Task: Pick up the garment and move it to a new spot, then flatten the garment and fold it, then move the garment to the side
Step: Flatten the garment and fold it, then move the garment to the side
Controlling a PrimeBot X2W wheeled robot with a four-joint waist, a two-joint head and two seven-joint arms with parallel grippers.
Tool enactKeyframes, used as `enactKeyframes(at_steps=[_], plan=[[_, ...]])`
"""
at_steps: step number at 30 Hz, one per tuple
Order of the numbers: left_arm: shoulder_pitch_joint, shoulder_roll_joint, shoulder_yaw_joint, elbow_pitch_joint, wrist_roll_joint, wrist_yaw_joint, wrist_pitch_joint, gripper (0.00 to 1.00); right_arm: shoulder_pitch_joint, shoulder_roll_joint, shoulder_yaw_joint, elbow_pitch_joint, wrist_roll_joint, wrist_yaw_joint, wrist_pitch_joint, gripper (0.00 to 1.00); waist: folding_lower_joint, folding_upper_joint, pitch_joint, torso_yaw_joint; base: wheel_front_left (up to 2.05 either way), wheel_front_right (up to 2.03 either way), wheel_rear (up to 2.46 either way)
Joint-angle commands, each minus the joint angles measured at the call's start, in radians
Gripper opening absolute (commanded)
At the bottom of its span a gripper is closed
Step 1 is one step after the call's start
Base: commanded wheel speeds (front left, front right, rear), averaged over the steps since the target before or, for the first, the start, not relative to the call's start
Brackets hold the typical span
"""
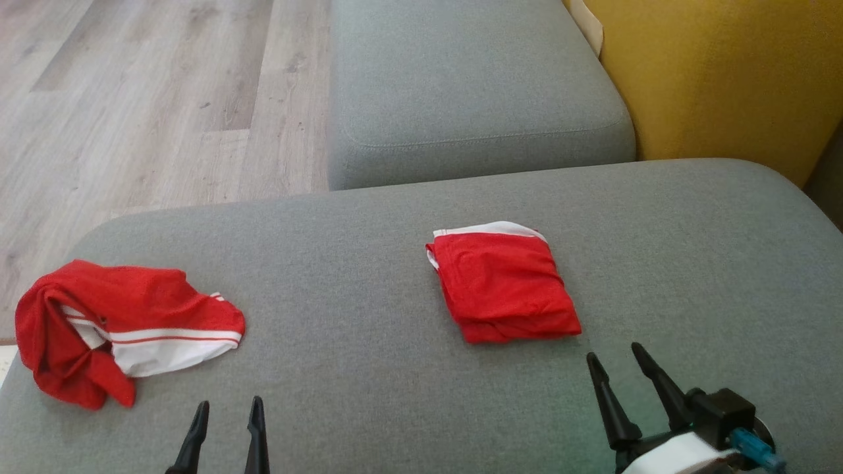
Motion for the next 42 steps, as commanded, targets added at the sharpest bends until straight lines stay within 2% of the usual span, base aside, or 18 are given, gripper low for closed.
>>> enactKeyframes(at_steps=[1,11,31,42], plan=[[-0.044,-0.004,0.037,-0.033,0.01,-0.002,-0.012,1.0,-0.036,-0.001,0.006,-0.034,-0.009,-0.001,-0.011,1.0,0.0,0.0,0.0,0.0,0.0,0.0,0.0],[-0.032,-0.004,0.038,-0.029,0.028,0.011,-0.012,1.0,-0.012,0.036,-0.029,-0.031,-0.039,-0.001,-0.011,1.0,0.0,0.0,-0.006,-0.001,0.0,0.0,0.0],[-0.022,-0.004,0.021,-0.011,0.038,0.016,-0.012,1.0,-0.002,0.047,-0.043,-0.028,-0.056,-0.001,-0.011,1.0,0.0,0.0,-0.014,0.011,0.0,0.0,0.0],[-0.056,-0.004,-0.003,-0.017,0.032,0.024,-0.012,1.0,-0.04,0.039,-0.05,0.018,-0.06,-0.001,-0.011,1.0,0.0,0.0,0.05,0.029,0.0,0.0,0.0]])
